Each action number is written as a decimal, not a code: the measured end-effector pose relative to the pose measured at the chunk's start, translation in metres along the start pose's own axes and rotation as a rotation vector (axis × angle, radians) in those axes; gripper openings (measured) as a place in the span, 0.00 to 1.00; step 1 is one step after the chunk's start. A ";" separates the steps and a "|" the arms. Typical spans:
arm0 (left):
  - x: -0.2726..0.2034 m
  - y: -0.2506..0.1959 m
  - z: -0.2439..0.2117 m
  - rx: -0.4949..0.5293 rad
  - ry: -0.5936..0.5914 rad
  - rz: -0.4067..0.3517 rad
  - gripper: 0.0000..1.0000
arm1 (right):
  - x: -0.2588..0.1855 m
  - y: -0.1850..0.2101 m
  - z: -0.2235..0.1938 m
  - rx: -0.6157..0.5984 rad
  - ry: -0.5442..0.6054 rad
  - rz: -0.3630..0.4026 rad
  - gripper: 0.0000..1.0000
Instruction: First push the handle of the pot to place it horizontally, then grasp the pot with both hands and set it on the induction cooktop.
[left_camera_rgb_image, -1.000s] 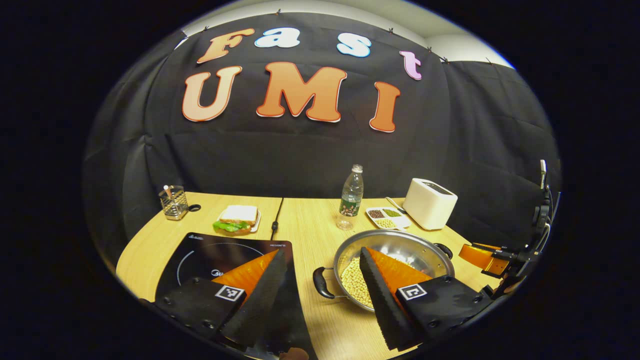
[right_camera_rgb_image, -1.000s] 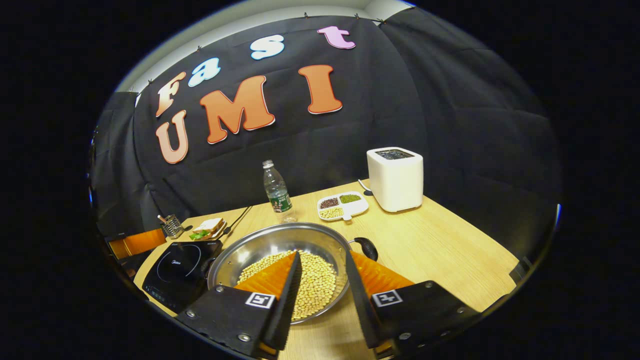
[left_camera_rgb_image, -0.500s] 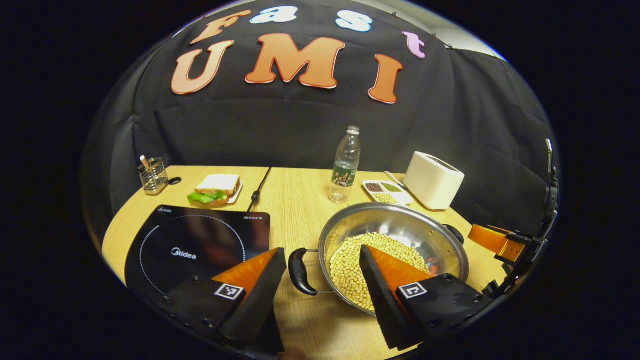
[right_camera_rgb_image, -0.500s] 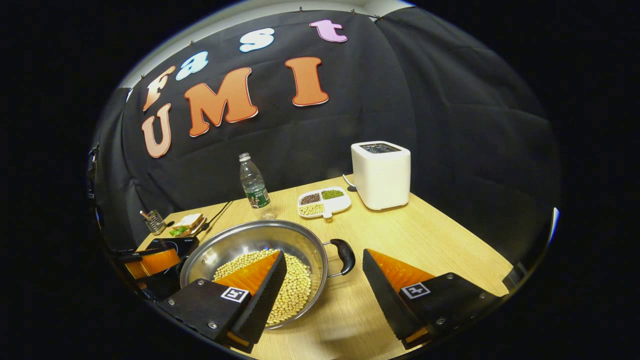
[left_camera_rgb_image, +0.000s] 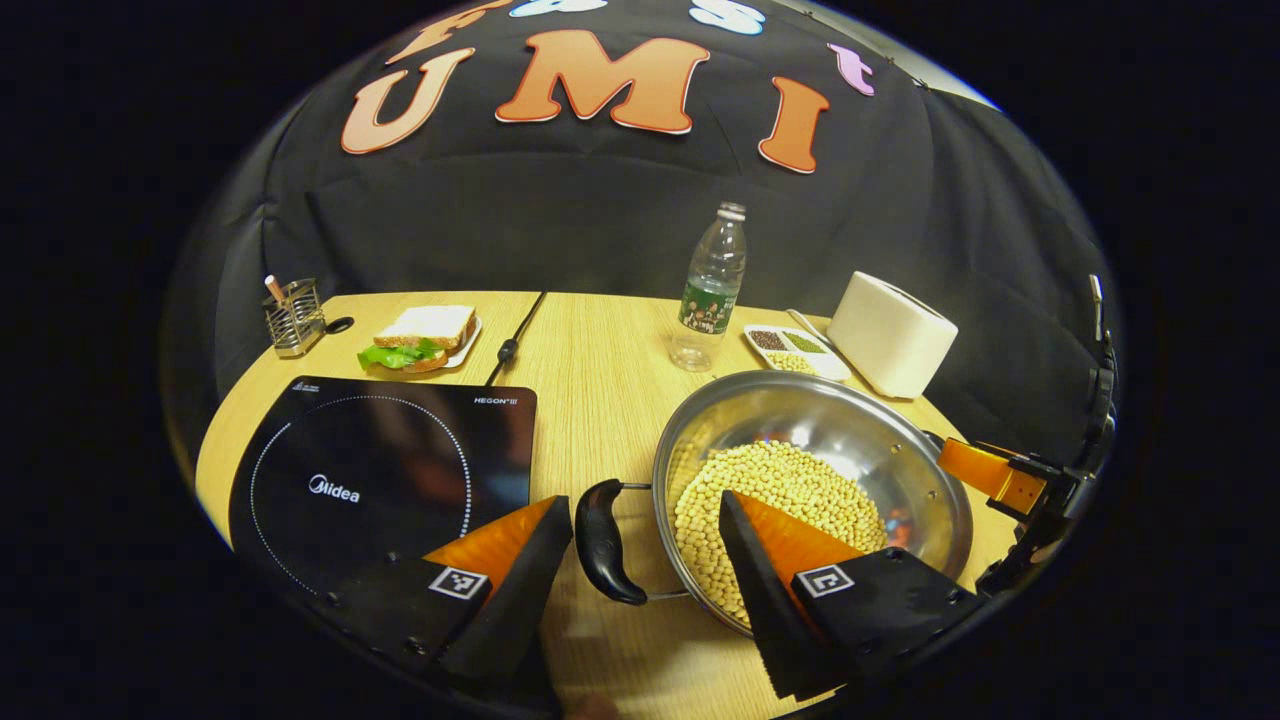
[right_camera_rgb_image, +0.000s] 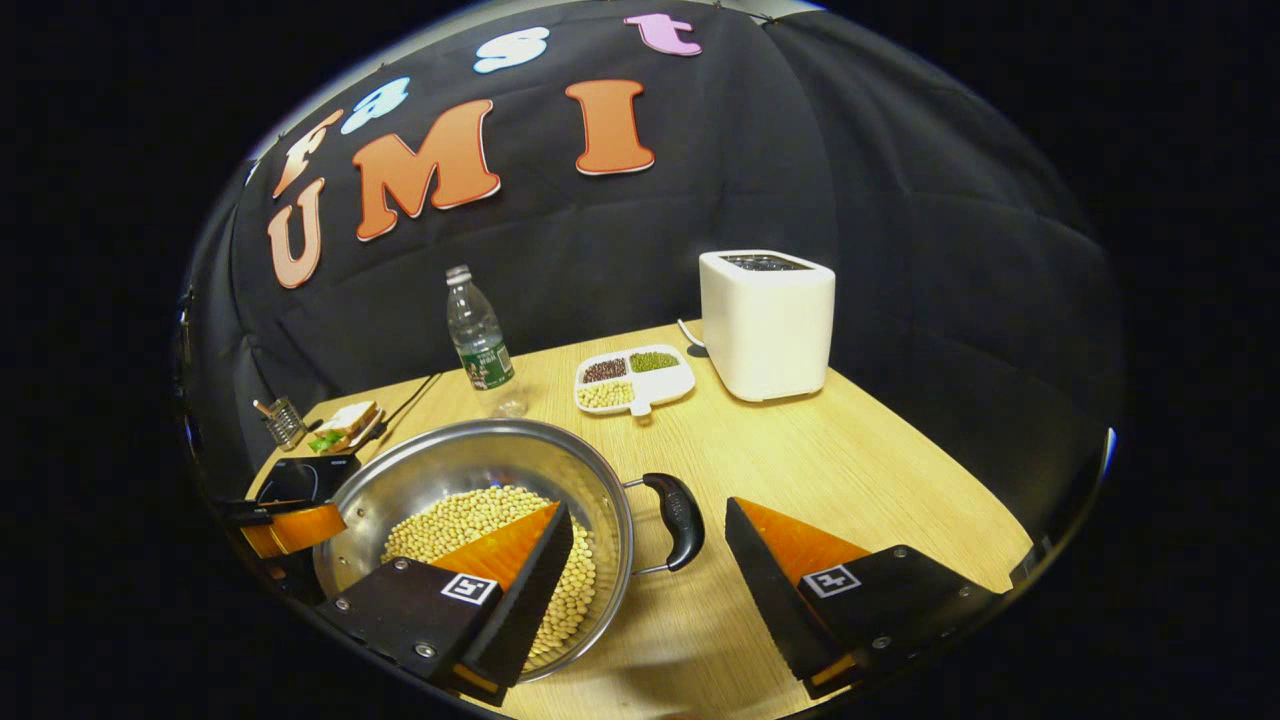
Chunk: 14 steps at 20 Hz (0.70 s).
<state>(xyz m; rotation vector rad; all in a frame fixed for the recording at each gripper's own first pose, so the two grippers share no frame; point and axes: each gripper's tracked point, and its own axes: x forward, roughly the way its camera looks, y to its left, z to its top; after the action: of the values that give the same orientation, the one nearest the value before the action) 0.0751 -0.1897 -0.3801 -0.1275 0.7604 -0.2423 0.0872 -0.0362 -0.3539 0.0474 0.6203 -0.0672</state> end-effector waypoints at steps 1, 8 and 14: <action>0.004 0.001 -0.001 0.008 0.007 0.004 0.97 | 0.006 0.000 -0.003 -0.003 0.017 0.000 0.95; 0.027 -0.007 -0.009 0.058 0.066 0.004 0.96 | 0.031 -0.005 -0.011 -0.004 0.088 -0.001 0.95; 0.044 0.006 -0.018 0.019 0.106 0.043 0.84 | 0.038 0.001 -0.016 0.004 0.130 0.029 0.74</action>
<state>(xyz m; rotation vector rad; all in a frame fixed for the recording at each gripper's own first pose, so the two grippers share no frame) 0.0940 -0.1955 -0.4234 -0.0801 0.8648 -0.2164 0.1089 -0.0364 -0.3889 0.0653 0.7496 -0.0378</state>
